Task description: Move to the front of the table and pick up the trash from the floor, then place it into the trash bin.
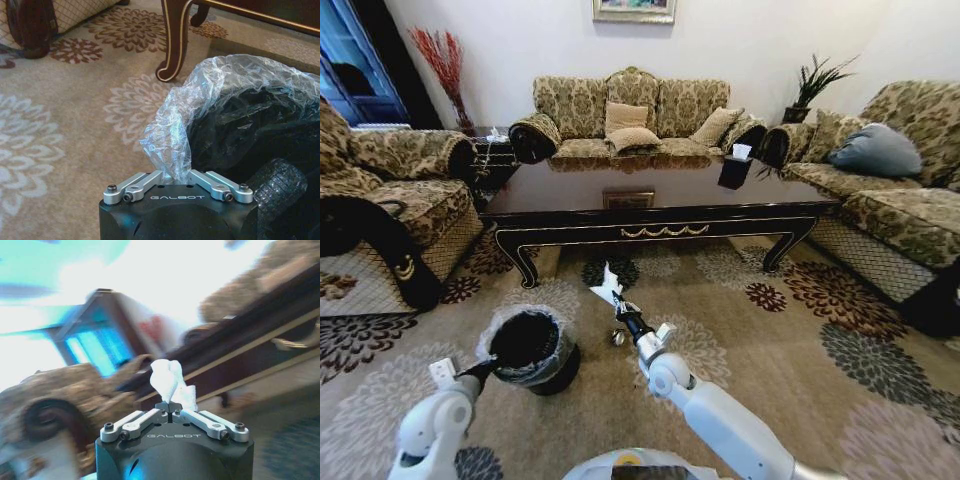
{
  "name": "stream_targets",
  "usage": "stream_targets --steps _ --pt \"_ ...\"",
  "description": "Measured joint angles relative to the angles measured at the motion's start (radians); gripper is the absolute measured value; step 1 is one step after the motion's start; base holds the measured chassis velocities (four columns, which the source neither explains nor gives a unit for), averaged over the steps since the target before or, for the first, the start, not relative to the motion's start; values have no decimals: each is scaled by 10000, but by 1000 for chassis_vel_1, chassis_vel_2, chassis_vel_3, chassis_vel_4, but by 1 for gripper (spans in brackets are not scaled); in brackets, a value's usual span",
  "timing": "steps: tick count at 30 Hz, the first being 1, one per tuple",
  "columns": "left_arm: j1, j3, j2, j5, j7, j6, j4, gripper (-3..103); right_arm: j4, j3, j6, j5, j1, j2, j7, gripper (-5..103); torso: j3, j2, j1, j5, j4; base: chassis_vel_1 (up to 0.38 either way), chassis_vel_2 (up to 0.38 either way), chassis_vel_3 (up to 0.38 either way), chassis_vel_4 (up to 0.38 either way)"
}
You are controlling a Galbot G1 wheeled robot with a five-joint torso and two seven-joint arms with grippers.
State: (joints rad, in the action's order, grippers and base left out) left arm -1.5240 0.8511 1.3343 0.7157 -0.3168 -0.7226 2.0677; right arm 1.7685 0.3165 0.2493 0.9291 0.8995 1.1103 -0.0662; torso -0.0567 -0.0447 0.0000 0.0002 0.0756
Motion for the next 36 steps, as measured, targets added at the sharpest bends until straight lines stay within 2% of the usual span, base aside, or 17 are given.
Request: stream_targets --steps 1,6,13,22,29,33,34,36 --pt "37 -82 128 -57 -21 14 -22 2 186 205 68 -42 -36 -278 395 0 0 0 0 -1 2 0 0 0 0" --pt "136 -277 451 -63 -85 18 -65 2 477 812 230 -422 -96 -759 1049 0 0 0 0 1 0 0 0 0 0" --pt "196 -643 1035 -68 -155 9 -18 2 548 1527 478 -1308 -35 -959 1458 0 0 0 0 0 1 0 0 0 0" --pt "193 -822 1163 -66 -163 6 45 2 654 1938 571 -1692 -6 -1010 1539 0 0 0 0 -2 0 0 0 0 0" --pt "191 -888 1181 4 -162 36 106 2 518 2303 749 -2414 128 -999 1577 0 0 0 0 -1 0 0 0 0 0" --pt "185 -910 1184 8 -160 41 135 2 392 2425 755 -2676 156 -951 1418 0 0 0 0 -2 0 0 0 0 0" --pt "174 -914 1184 9 -159 44 163 2 316 2445 758 -2823 157 -920 1275 -3 0 0 0 -2 0 0 0 0 0" --pt "135 -916 1169 11 -157 45 233 2 252 2447 758 -2950 154 -901 1161 7 0 0 0 -2 0 0 0 0 0"
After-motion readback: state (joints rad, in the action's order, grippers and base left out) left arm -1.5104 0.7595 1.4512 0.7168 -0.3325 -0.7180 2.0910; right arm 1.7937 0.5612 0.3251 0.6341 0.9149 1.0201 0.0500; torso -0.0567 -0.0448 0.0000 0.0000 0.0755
